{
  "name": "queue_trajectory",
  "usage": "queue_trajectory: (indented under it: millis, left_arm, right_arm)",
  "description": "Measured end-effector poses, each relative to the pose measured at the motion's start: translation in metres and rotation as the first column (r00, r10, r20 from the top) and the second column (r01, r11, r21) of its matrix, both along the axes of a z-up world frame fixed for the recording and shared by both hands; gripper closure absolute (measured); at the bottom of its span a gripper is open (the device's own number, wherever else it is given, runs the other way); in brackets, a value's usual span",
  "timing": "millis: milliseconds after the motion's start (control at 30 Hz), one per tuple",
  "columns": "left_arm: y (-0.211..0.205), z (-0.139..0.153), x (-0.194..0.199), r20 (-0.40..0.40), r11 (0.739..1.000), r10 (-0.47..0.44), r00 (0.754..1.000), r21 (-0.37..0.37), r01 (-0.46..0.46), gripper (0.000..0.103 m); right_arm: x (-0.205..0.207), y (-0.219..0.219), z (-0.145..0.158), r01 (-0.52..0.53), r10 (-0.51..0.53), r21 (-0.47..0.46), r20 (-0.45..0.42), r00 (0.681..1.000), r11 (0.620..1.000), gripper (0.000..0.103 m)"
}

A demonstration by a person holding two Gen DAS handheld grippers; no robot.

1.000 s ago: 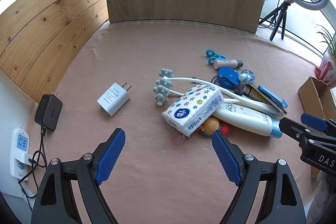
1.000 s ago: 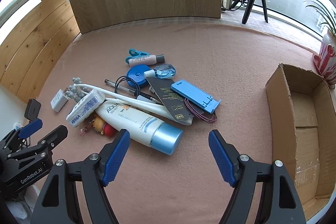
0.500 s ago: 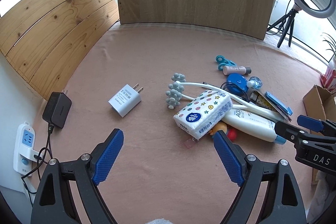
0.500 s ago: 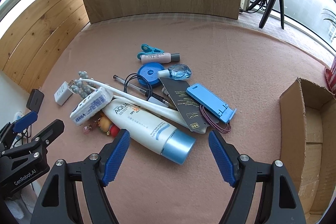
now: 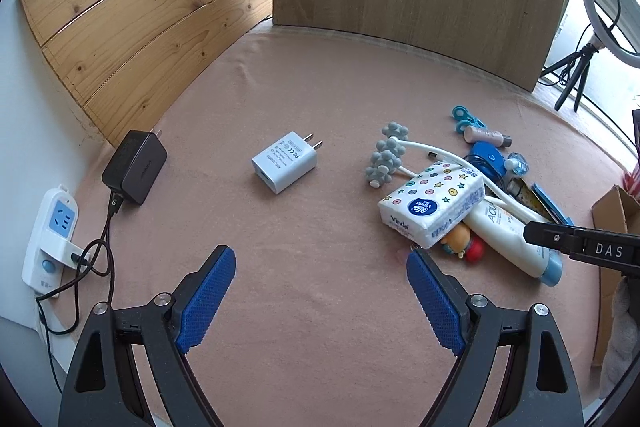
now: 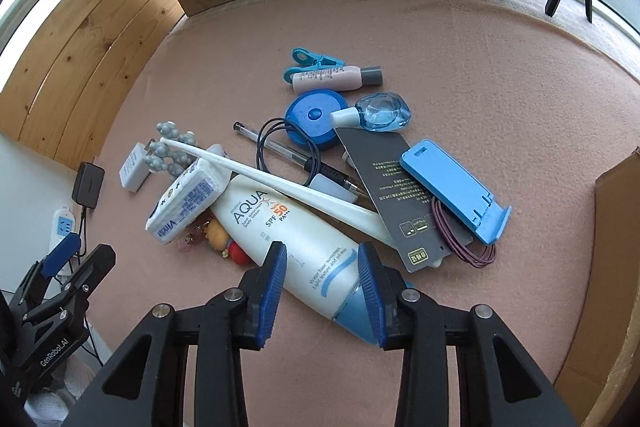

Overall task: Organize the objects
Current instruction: 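Grasp the white AQUA sunscreen tube with the right gripper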

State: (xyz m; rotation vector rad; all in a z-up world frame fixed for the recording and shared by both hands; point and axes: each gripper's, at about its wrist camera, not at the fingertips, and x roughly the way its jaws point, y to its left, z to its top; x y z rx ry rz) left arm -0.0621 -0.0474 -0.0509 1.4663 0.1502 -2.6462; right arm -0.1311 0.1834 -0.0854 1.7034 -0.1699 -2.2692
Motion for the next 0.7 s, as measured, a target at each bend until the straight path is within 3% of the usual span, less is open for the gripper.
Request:
queue_trajectory:
  millis: [367,700]
  left_arm:
    - [-0.01,0.002,0.018,0.006,0.999,0.048,0.999,-0.003,-0.048,0.013]
    - [-0.007,-0.003,0.023,0.026,0.999,0.039,0.999,0.03,-0.04,0.013]
  right_arm:
    - [-0.024,-0.028,-0.008,-0.109,0.109,0.012,0.019,0.994,0.994,0.067]
    - [-0.036,-0.028,-0.017,-0.107,0.112,-0.078,0.069,0.991,0.991,0.066]
